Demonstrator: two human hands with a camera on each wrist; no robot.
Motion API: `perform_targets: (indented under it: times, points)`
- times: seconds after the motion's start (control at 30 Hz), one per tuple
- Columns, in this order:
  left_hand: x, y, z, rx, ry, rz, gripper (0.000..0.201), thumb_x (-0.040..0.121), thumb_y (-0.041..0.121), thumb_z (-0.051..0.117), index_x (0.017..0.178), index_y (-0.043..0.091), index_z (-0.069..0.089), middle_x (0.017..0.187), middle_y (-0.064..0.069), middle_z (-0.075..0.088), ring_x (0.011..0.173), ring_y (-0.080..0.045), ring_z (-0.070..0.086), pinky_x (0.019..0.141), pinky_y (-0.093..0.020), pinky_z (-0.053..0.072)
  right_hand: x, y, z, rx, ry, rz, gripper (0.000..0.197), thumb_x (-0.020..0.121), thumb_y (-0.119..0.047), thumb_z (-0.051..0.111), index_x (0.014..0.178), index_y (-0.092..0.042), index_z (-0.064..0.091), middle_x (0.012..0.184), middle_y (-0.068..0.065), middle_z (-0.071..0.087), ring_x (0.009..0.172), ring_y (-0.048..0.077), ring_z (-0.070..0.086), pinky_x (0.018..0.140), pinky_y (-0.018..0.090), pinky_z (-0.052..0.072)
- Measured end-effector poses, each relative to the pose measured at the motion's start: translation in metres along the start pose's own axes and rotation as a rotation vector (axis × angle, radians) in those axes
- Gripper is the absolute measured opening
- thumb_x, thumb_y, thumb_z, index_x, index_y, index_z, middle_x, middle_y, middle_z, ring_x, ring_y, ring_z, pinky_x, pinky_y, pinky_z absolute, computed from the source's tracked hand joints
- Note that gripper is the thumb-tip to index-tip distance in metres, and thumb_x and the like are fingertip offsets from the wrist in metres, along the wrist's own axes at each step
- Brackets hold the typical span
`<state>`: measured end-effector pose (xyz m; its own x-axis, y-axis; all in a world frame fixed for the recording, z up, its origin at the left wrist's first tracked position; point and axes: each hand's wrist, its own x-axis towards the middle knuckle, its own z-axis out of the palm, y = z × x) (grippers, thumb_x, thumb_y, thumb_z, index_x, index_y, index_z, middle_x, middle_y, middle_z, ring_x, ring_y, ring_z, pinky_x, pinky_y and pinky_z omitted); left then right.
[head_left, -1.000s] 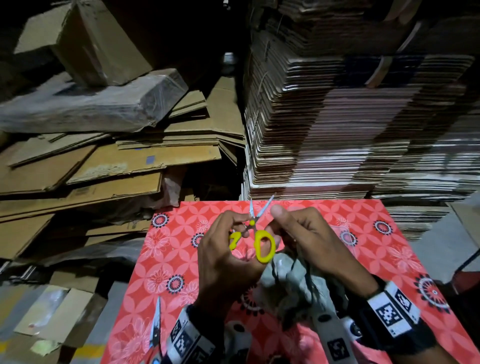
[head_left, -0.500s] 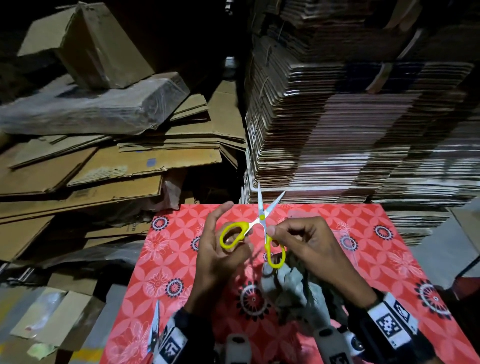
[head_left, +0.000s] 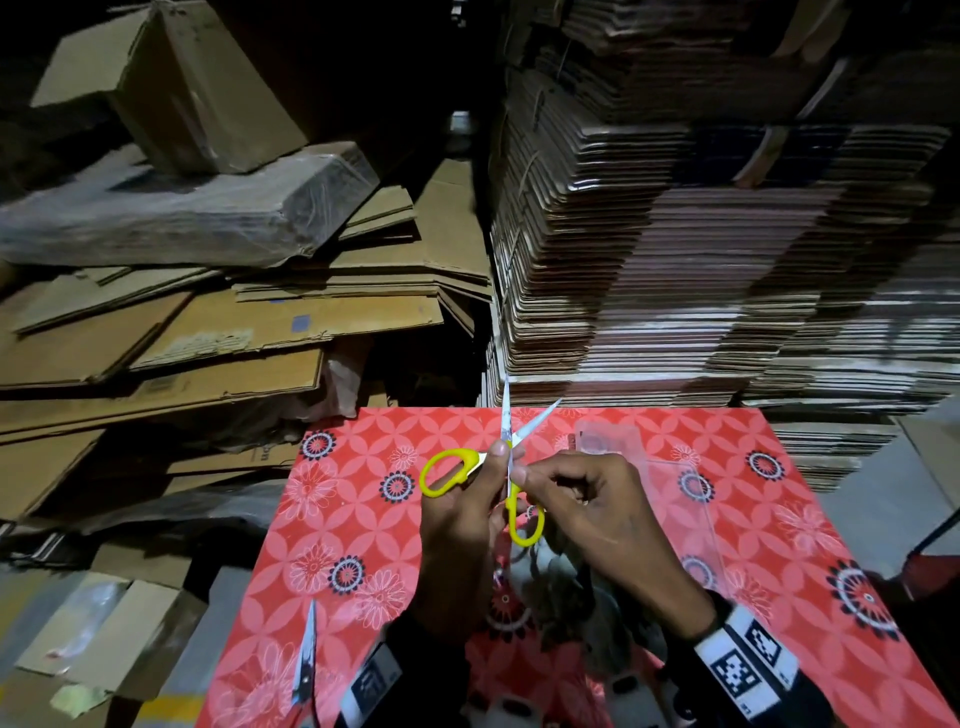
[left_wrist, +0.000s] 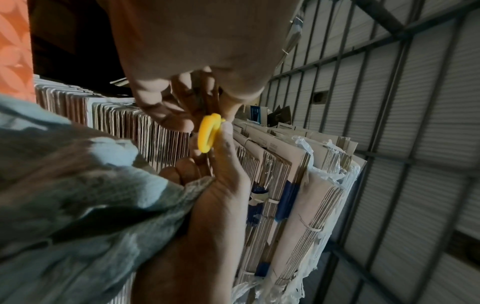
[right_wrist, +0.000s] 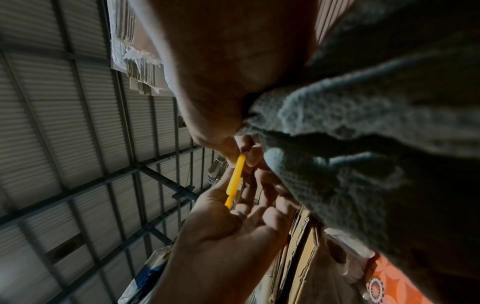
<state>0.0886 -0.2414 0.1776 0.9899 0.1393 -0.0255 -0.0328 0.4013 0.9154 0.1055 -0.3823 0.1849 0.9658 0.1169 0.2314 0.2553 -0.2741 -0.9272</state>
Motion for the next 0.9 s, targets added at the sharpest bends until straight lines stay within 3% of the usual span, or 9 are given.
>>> perform_targets:
  times: [0.13,0.3,0.37,0.47,0.6,0.67,0.73,0.83,0.9]
  points:
    - [-0.001,0.002,-0.001,-0.102,0.015,-0.062,0.067,0.096,0.043,0.073,0.095,-0.021,0.053,0.084,-0.027,0.054,0.087,-0.034,0.051,0.083,-0.046,0.046,0.0,-0.001,-0.003,-0.048,-0.007,0.012,0.016,0.092,-0.03,0.079,0.077,-0.033,0.082,0.07,-0.011,0.067,0.062,0.032,0.058,0.062,0.044,0.048]
    - [0.0,0.001,-0.002,-0.088,0.052,-0.076,0.047,0.101,0.04,0.066,0.096,-0.007,0.067,0.095,-0.029,0.067,0.095,-0.039,0.066,0.097,-0.046,0.054,-0.004,0.0,-0.005,-0.062,-0.041,-0.034,0.011,0.091,-0.034,0.08,0.081,-0.037,0.082,0.062,0.006,0.059,0.055,0.028,0.048,0.056,0.04,0.041]
    - [0.0,0.003,-0.001,-0.082,0.069,-0.063,0.041,0.102,0.04,0.065,0.089,0.001,0.067,0.084,-0.022,0.061,0.082,-0.033,0.06,0.082,-0.044,0.052,-0.006,0.002,-0.005,0.009,-0.037,-0.033,0.017,0.09,-0.043,0.079,0.081,-0.029,0.081,0.057,0.015,0.049,0.053,0.021,0.039,0.052,0.042,0.035]
    - [0.007,0.005,0.0,-0.05,0.13,-0.028,0.036,0.104,0.037,0.057,0.091,0.004,0.063,0.072,-0.021,0.065,0.058,-0.024,0.058,0.058,-0.034,0.044,-0.007,0.004,-0.012,0.089,0.013,0.006,0.026,0.089,-0.04,0.073,0.081,-0.015,0.076,0.057,0.003,0.04,0.055,0.013,0.033,0.051,0.028,0.026]
    - [0.012,0.006,-0.004,0.045,0.184,0.038,0.04,0.104,0.036,0.055,0.097,-0.004,0.056,0.068,-0.024,0.064,0.047,-0.022,0.061,0.05,-0.027,0.042,-0.001,0.003,-0.035,0.138,0.034,0.029,0.019,0.082,-0.027,0.057,0.095,-0.014,0.061,0.072,0.015,0.044,0.068,0.018,0.04,0.058,0.021,0.036]
    - [0.011,0.005,-0.007,0.112,0.192,0.097,0.034,0.106,0.032,0.054,0.091,0.002,0.054,0.068,-0.029,0.058,0.041,-0.019,0.055,0.041,-0.023,0.039,0.004,-0.001,-0.047,0.17,0.039,0.072,0.018,0.075,-0.013,0.057,0.093,-0.015,0.053,0.073,0.001,0.048,0.071,0.015,0.041,0.059,0.02,0.038]
    - [0.009,0.007,-0.007,0.156,0.174,0.133,0.032,0.109,0.029,0.05,0.087,0.005,0.052,0.061,-0.023,0.052,0.039,-0.015,0.048,0.039,-0.022,0.037,0.01,-0.006,-0.059,0.121,0.071,0.07,0.022,0.075,-0.006,0.059,0.084,-0.025,0.053,0.07,-0.008,0.048,0.068,0.012,0.042,0.058,0.023,0.037]
    - [0.009,0.007,-0.008,0.199,0.144,0.142,0.032,0.111,0.023,0.048,0.083,0.007,0.05,0.055,-0.012,0.049,0.04,-0.013,0.046,0.041,-0.021,0.037,0.017,-0.013,-0.074,-0.008,0.096,-0.018,0.035,0.082,0.006,0.069,0.082,-0.028,0.061,0.076,0.012,0.055,0.07,0.024,0.051,0.066,0.03,0.044]
    - [0.009,0.007,-0.007,0.21,0.116,0.151,0.031,0.109,0.023,0.052,0.083,0.008,0.052,0.056,-0.003,0.053,0.042,-0.015,0.048,0.041,-0.023,0.038,0.019,-0.023,-0.073,-0.04,0.105,-0.11,0.039,0.081,0.014,0.073,0.089,-0.024,0.067,0.086,0.008,0.068,0.079,0.023,0.065,0.075,0.027,0.051]
